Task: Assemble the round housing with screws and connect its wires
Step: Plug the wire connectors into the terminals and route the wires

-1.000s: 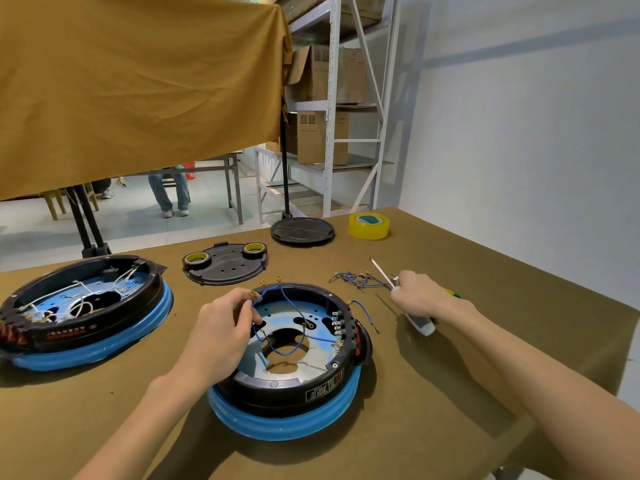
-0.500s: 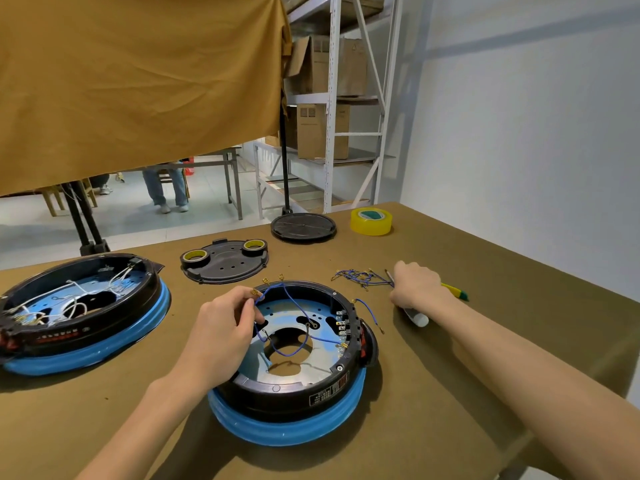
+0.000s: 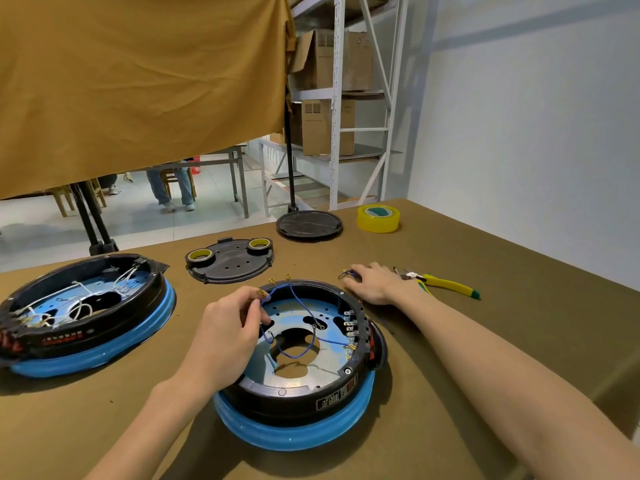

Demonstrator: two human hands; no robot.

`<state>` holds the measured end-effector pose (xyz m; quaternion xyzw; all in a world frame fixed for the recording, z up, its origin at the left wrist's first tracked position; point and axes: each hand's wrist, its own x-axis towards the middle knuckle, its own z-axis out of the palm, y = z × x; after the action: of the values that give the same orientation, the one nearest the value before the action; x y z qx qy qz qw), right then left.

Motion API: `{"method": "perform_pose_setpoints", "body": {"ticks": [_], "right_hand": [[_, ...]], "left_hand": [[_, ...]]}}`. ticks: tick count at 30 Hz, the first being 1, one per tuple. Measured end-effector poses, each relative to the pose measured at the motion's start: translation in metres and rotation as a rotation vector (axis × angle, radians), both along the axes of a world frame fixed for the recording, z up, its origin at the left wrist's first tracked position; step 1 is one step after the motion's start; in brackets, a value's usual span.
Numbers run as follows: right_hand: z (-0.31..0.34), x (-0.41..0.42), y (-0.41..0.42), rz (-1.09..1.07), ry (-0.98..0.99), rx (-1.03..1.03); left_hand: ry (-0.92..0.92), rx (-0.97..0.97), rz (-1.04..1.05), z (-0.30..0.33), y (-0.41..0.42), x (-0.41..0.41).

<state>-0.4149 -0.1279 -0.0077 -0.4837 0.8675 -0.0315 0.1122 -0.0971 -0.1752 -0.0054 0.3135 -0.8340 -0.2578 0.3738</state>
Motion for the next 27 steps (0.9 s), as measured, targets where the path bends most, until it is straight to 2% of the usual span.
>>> {"method": "perform_pose_setpoints", "body": {"ticks": [3,8,11,15,17,21,27], "right_hand": [[-0.006,0.008,0.000,-0.005,0.092,0.000],[-0.007,0.030,0.028,0.084,0.112,-0.013],[-0.001,0.034,0.048,0.149,0.067,-0.022],[0.010,0.027,0.069,0.156,-0.060,-0.183],[0.015,0.017,0.078,0.085,0.000,-0.170],[0.015,0.007,0.094,0.073,0.135,0.014],[0.015,0.007,0.100,0.104,0.340,-0.018]], "left_hand": [[0.005,-0.002,0.004,0.000,0.000,0.000],[0.001,-0.002,-0.001,-0.001,-0.001,-0.002],[0.004,-0.004,-0.002,0.000,0.000,-0.002],[0.003,-0.008,0.001,0.001,0.001,-0.001],[-0.001,-0.004,0.005,0.002,0.001,0.000],[-0.008,0.000,0.009,0.003,0.003,-0.001],[-0.020,0.002,0.012,0.003,0.003,-0.001]]}}
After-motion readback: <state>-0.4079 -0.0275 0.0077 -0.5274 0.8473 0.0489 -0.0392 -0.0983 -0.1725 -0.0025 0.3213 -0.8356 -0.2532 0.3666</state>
